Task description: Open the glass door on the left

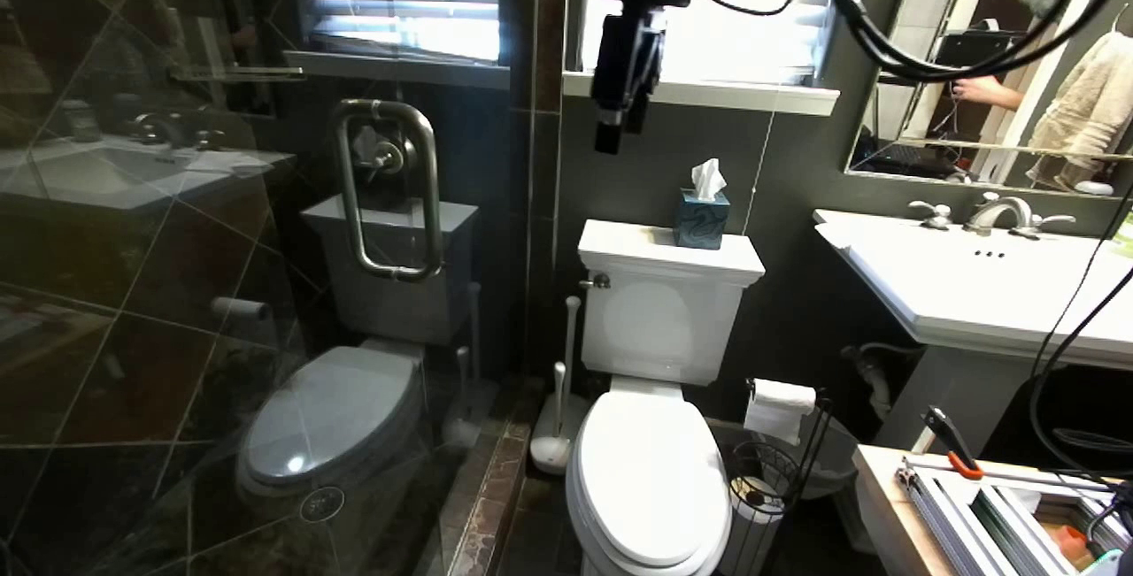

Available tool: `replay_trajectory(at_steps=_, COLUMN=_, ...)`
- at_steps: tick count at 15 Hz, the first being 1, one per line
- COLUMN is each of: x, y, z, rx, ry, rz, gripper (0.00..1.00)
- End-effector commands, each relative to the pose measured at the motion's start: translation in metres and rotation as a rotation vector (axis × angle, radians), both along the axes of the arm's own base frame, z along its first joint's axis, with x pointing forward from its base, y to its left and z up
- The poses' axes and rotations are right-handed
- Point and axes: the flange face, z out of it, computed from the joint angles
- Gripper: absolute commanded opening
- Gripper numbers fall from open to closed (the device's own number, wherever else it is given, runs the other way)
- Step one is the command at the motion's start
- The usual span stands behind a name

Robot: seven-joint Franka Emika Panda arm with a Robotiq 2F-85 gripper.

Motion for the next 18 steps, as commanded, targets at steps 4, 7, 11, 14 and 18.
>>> replay_trajectory(at_steps=4, x=0.112, y=-0.017, z=0.0, rx=0.061, ry=-0.113, rz=0.049, gripper=1.0)
replay_trajectory(at_steps=7, x=0.139, y=-0.03, z=0.003, rx=-0.007, ry=-0.111, rz=0.065, gripper=1.0)
replay_trajectory(at_steps=11, x=0.164, y=-0.045, z=-0.003, rx=-0.032, ry=-0.106, rz=0.079, gripper=1.0)
replay_trajectory(at_steps=14, x=0.178, y=-0.052, z=-0.009, rx=-0.028, ry=-0.123, rz=0.097, gripper=1.0)
replay_trajectory(at_steps=18, x=0.192, y=-0.056, z=-0.017, rx=-0.018, ry=-0.143, rz=0.103, gripper=0.72)
